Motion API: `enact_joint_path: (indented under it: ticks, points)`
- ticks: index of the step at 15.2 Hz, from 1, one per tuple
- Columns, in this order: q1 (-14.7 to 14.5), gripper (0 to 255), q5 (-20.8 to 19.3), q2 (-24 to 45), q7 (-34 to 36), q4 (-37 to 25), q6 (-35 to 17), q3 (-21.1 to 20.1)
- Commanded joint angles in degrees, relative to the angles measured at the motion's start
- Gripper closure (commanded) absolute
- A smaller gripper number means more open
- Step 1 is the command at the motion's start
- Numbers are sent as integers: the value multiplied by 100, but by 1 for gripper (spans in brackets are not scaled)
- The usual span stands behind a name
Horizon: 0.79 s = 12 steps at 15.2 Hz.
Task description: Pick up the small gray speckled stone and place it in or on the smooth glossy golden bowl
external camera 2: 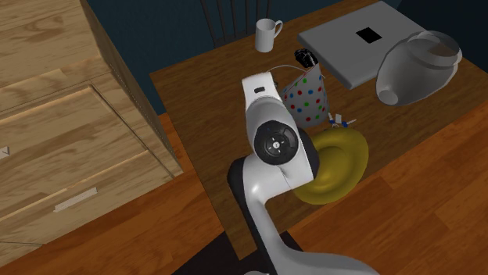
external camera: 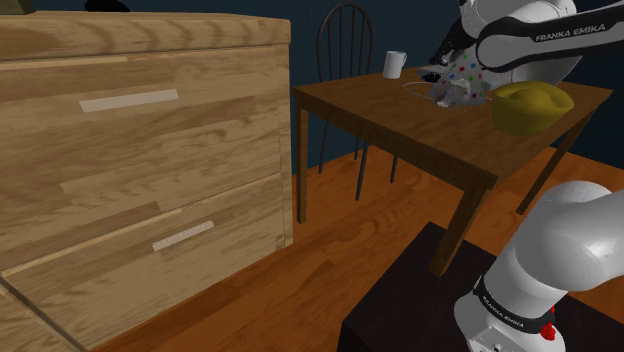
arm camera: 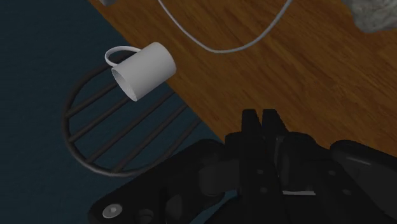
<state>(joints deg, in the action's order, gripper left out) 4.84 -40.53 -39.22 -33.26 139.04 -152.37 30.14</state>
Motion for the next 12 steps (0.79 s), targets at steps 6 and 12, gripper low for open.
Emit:
enact_joint_path:
  ticks: [6, 12]
  points:
    - [1032, 0, -458, 41, 1553, 155, 547, -1164]
    - [2422, 0, -618, 460, 5307, 6, 3448, -3862]
